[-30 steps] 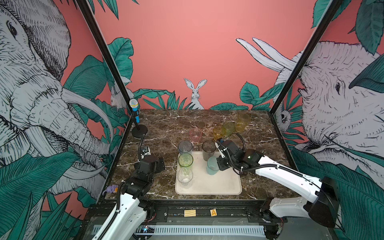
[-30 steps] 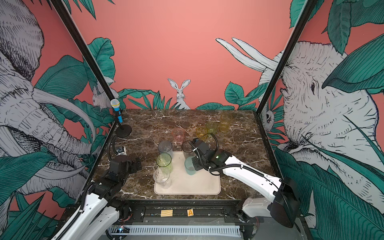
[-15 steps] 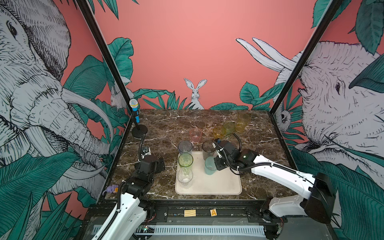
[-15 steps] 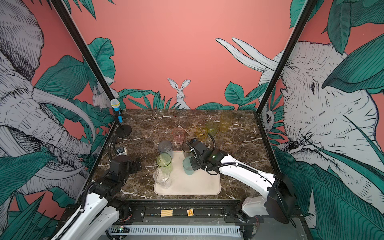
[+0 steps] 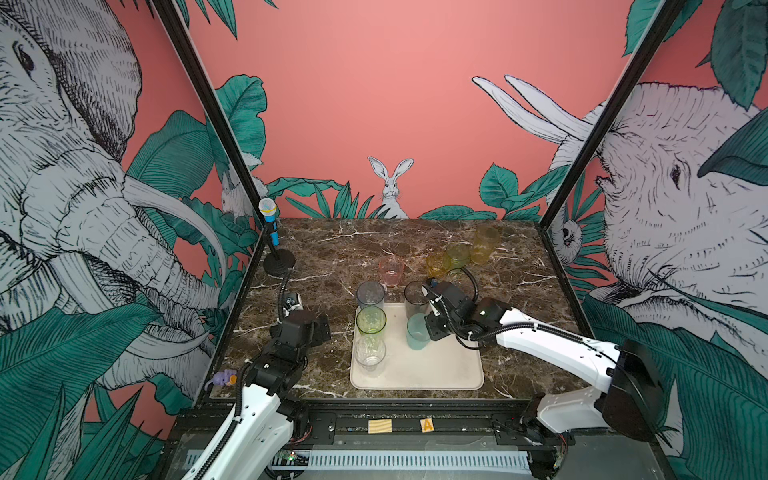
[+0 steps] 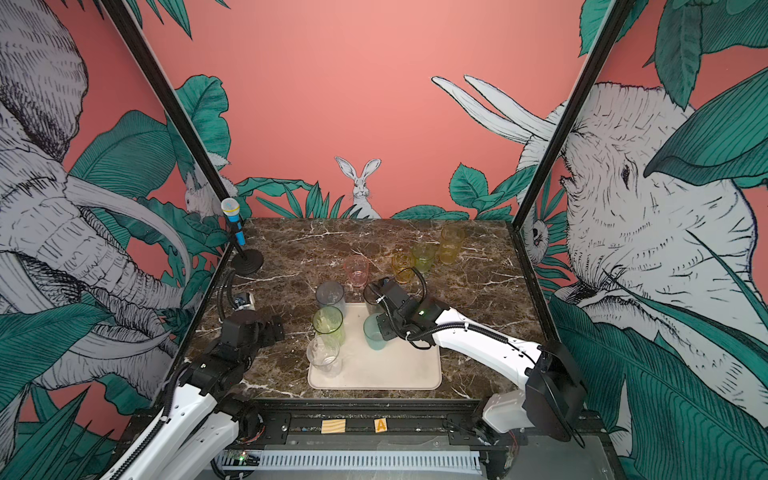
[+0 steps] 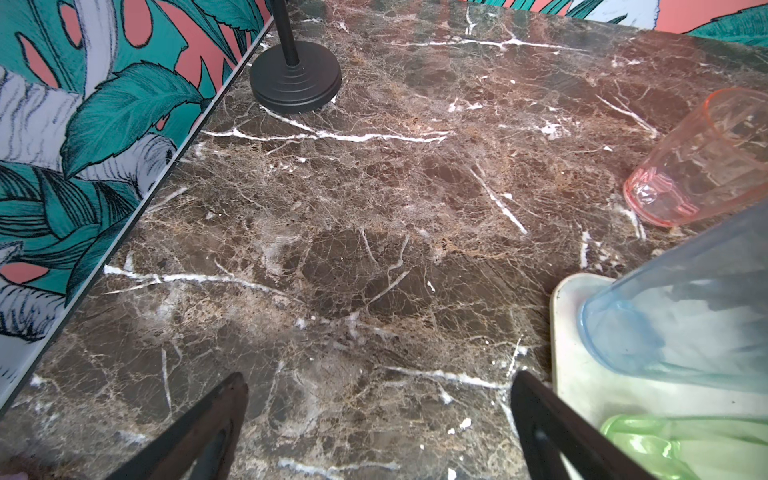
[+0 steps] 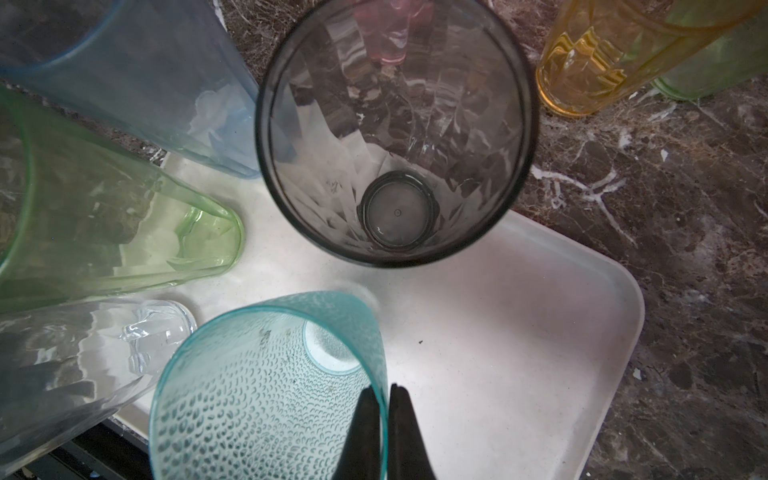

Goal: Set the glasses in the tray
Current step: 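Lower the teal tumbler onto the tray beside the dark gray tumbler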

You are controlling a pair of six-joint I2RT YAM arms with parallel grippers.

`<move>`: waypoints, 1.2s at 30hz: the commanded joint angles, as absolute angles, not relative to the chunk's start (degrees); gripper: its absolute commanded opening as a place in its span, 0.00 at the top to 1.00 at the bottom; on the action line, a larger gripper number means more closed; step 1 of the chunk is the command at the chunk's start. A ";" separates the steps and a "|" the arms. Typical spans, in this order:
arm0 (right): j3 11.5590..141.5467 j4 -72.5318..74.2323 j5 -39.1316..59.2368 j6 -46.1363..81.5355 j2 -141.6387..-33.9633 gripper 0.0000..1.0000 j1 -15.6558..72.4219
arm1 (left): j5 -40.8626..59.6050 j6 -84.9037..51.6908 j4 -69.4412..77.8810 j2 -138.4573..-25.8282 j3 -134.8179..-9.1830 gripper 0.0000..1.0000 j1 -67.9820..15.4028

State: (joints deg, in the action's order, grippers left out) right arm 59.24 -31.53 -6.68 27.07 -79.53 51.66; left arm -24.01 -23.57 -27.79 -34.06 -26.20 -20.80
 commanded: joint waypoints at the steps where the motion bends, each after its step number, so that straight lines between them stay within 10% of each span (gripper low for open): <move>1: 58.71 -29.40 -7.77 28.17 -79.98 1.00 52.03 | -23.99 -24.33 -26.72 -33.93 -25.32 0.01 -20.65; 36: 58.71 -29.18 -8.73 29.27 -82.87 1.00 51.99 | -23.99 -24.92 -26.47 -32.98 -24.12 0.00 -20.64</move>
State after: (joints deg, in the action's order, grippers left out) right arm 59.13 -30.41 -8.16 28.34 -82.11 51.75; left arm -23.97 -24.12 -26.98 -33.39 -25.28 -20.80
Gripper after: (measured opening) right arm 0.050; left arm 0.995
